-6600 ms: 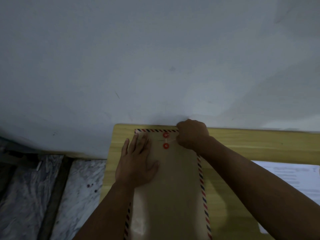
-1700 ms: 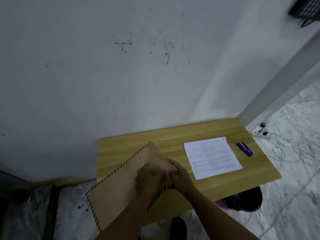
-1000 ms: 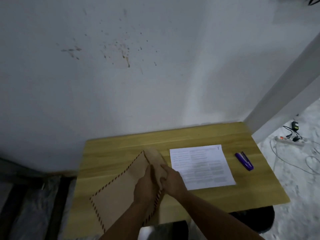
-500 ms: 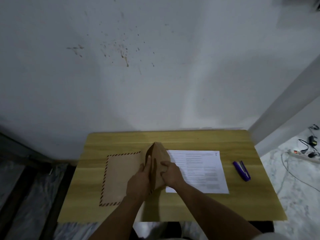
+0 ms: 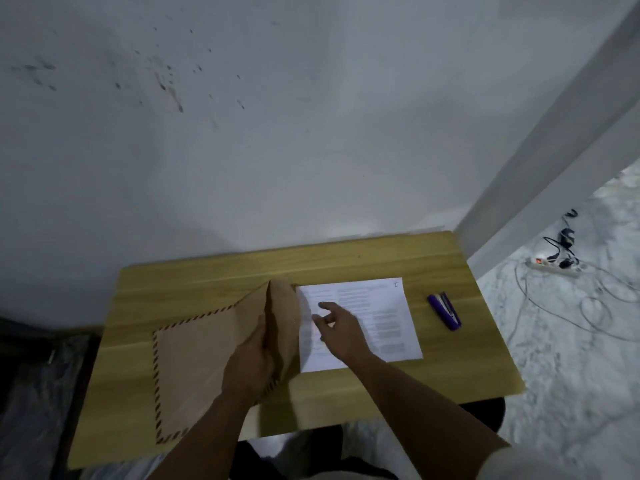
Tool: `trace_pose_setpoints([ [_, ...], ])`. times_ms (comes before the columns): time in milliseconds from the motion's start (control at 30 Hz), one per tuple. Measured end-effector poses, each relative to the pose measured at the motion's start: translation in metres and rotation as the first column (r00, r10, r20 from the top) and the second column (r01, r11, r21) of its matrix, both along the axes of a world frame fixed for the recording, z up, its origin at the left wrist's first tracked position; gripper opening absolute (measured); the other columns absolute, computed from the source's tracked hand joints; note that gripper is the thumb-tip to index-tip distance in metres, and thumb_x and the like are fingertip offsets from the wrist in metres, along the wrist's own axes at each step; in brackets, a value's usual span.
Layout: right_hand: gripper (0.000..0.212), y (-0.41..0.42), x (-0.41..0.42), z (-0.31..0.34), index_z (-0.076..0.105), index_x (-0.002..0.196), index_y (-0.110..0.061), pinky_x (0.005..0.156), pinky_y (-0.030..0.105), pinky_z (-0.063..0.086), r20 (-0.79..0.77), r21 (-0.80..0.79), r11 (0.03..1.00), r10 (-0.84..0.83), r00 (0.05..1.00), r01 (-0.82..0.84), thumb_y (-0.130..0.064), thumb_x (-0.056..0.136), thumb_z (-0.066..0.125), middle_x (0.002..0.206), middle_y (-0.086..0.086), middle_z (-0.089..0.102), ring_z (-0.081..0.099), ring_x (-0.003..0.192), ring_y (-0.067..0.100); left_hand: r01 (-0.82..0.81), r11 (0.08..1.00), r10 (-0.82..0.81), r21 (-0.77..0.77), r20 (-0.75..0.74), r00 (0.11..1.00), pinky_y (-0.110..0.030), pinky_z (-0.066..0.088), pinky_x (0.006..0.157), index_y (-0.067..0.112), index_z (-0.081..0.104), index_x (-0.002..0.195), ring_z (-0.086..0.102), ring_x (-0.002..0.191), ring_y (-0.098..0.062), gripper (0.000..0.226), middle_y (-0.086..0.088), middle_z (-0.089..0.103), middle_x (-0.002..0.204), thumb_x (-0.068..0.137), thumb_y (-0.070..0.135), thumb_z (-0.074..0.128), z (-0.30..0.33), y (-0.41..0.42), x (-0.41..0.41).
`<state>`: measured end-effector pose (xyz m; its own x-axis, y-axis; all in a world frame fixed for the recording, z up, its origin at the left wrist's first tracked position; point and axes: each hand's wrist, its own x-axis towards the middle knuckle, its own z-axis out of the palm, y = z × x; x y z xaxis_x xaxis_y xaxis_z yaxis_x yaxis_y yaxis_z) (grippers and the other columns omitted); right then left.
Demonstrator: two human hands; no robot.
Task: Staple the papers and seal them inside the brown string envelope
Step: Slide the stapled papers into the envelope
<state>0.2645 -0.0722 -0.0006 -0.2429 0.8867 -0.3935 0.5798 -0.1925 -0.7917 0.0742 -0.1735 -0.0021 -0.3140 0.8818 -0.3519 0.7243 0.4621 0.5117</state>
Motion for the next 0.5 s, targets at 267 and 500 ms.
trace_pose_setpoints([
  [267,0.085,0.051,0.102,-0.04,0.032,0.147,-0.018,0.104,0.051,0.042,0.579,-0.093,0.94,-0.217,0.786,0.328,-0.053,0.081,0.073,0.143,0.018,0.043,0.044,0.13,0.038,-0.092,0.994,0.094,-0.054,0.046,0.995,-0.043,0.048,0.103,0.045,-0.006,0.158,0.06,0.117,-0.04,0.077,-0.021,0.056,0.142,0.103,0.037,0.047,-0.017,0.001,-0.015],
  [500,0.13,0.056,0.115,-0.064,0.016,0.15,-0.025,0.108,0.066,0.03,0.731,-0.185,0.917,-0.112,0.673,0.353,-0.062,0.05,0.091,0.15,0.025,0.029,0.031,0.139,0.045,-0.147,0.989,0.146,0.012,0.047,0.988,-0.043,0.054,0.082,0.029,0.016,0.161,0.066,0.093,-0.044,0.069,-0.029,0.068,0.112,0.101,0.017,0.049,-0.024,-0.002,-0.017],
])
